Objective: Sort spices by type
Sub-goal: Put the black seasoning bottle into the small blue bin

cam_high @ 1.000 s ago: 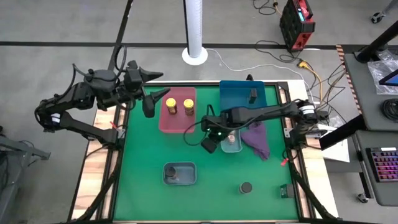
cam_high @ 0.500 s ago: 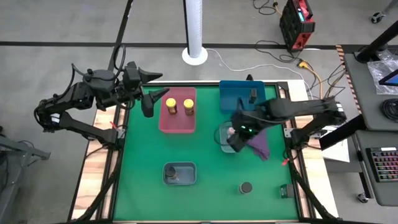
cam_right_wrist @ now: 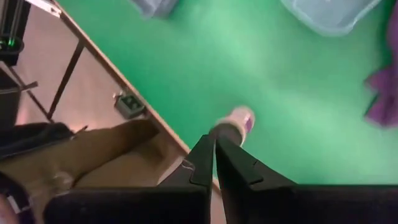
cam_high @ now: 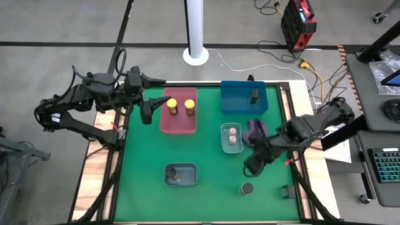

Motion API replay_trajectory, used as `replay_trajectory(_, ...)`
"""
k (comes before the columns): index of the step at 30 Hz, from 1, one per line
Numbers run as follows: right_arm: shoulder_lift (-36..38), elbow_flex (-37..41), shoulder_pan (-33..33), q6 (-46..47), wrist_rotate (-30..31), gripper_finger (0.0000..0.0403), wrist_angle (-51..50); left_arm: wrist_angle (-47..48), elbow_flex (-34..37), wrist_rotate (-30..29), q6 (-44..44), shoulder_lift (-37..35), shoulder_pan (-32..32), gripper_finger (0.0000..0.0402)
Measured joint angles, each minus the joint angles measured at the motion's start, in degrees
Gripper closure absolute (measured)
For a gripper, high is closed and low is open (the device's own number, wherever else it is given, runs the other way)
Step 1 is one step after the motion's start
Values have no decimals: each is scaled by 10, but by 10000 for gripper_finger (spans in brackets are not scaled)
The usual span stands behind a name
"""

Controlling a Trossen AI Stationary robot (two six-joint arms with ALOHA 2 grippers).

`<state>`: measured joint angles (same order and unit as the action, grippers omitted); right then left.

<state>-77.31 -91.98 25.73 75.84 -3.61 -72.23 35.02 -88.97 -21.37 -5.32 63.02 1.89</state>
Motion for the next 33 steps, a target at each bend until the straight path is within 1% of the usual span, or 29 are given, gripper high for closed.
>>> replay_trajectory(4,-1,0,36,101,-19,385,0,0,0,0,0,0,1,119)
replay_trajectory(7,-1,1,67,158,-18,367,6,0,0,0,0,0,1,119)
replay_trajectory(10,-8,2,98,205,-8,332,5,0,0,0,0,0,1,119)
replay_trajectory(14,-36,10,118,258,-4,262,6,0,0,0,0,0,1,119)
replay_trajectory(20,-106,16,114,279,-12,145,16,0,0,-1,-7,0,1,119)
replay_trajectory(23,-138,16,103,278,-16,98,17,0,0,-1,-8,0,1,119)
replay_trajectory(25,-157,17,95,277,-23,74,18,0,0,-1,-8,0,1,119)
replay_trajectory(27,-173,17,90,270,-24,56,19,1,0,-1,-8,0,1,119)
replay_trajectory(29,-188,22,84,267,-25,49,19,2,0,-1,-8,0,1,119)
replay_trajectory(33,-210,48,81,266,-37,52,20,10,0,-1,-13,0,5,119)
